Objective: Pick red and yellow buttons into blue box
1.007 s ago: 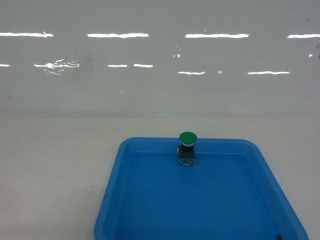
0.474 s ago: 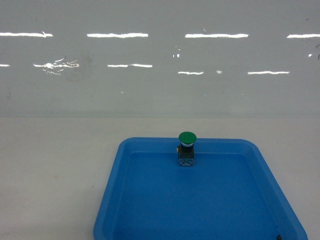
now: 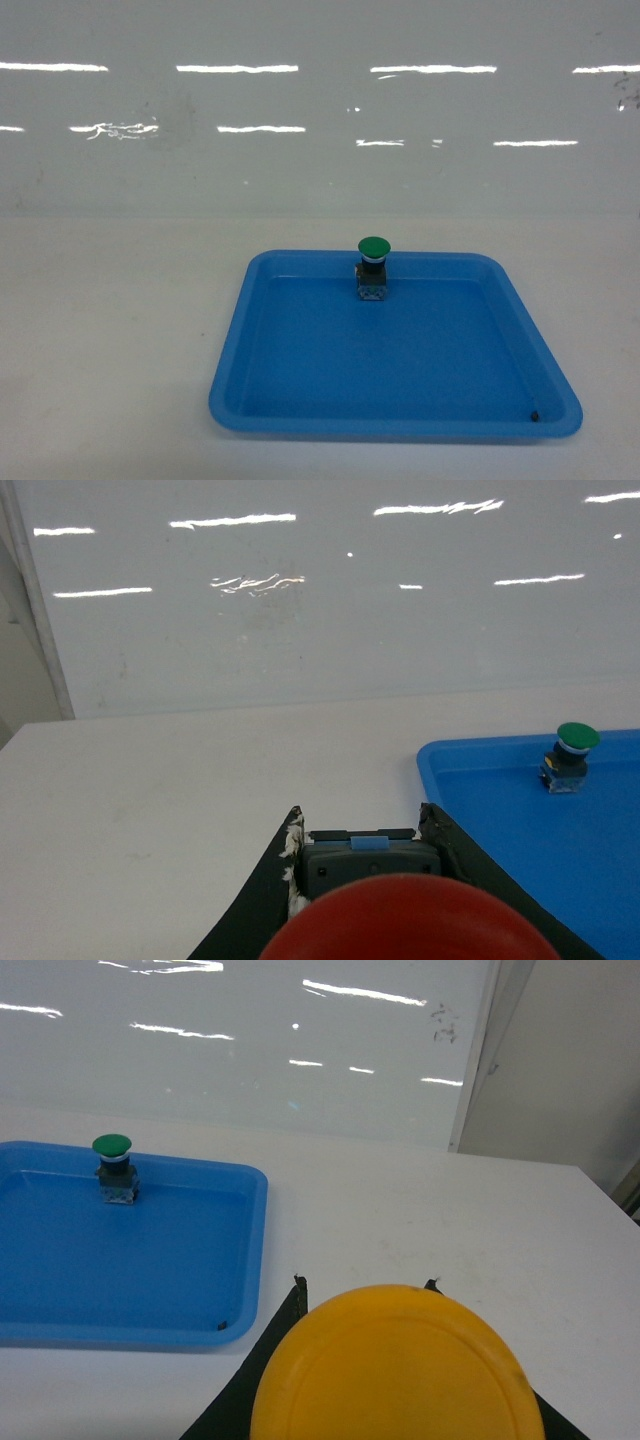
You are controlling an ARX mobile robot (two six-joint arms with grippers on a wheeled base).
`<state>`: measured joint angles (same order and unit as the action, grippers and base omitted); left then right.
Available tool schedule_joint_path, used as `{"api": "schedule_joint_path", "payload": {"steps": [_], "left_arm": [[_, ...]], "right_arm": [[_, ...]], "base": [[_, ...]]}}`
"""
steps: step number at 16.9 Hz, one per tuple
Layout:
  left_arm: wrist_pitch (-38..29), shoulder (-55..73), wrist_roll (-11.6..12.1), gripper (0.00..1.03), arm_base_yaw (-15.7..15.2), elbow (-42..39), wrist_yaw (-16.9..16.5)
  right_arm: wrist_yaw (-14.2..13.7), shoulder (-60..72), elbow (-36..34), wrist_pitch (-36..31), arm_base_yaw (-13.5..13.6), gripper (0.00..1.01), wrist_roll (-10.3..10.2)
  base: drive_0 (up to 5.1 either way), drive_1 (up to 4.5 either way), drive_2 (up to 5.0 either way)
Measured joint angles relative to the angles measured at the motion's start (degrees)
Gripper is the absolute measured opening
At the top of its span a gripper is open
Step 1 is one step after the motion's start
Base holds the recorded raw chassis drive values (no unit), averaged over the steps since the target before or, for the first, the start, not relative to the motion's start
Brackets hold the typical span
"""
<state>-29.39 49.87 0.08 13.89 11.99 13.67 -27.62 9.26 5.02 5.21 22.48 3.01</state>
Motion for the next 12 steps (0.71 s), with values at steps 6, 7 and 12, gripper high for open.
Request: {"api": "schedule_joint_path", "payload": {"steps": [6, 7, 12], "left_arm": [[0.1, -0.1, 0.0, 0.27, 0.0, 0.0, -0.1], [0.0, -0.2, 0.0, 0.27, 0.0, 0.0, -0.1], [0.1, 0.0, 0.0, 0.27, 0.0, 0.0, -0.1]], "right_arm": [[0.0, 0.0, 0.0, -0.1, 0.0, 0.26, 0.0], [0.0, 0.0, 0.0, -0.2, 0.0, 0.26, 0.0], [0.0, 0.0, 0.0, -0.1, 0.0, 0.26, 0.0]], "base": [[0.1, -4.21, 4.4], [0.1, -4.21, 4.4], [0.1, -4.21, 4.4]]}}
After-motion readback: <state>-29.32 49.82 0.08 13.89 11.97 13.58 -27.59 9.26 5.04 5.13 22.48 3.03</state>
